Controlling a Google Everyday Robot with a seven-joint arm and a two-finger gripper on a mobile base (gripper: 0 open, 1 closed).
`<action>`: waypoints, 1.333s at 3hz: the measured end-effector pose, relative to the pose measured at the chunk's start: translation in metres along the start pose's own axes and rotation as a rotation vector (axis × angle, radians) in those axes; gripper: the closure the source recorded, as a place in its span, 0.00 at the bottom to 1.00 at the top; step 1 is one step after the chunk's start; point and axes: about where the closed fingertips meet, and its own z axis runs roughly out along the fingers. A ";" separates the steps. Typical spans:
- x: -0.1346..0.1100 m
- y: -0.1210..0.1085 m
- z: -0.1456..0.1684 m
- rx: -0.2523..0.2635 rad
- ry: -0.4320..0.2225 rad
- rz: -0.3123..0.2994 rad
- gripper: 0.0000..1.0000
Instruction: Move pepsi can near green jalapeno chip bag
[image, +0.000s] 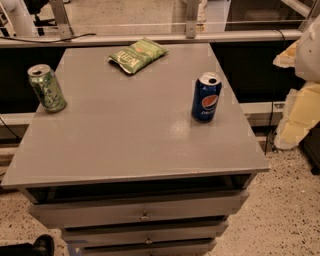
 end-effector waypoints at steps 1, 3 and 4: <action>0.000 0.000 0.000 0.000 0.000 0.000 0.00; -0.002 -0.003 0.023 -0.018 -0.101 0.079 0.00; -0.010 -0.022 0.061 -0.023 -0.229 0.151 0.00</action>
Offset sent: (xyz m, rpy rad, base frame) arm 0.0018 0.0001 -0.0080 0.0640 0.0168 -0.0221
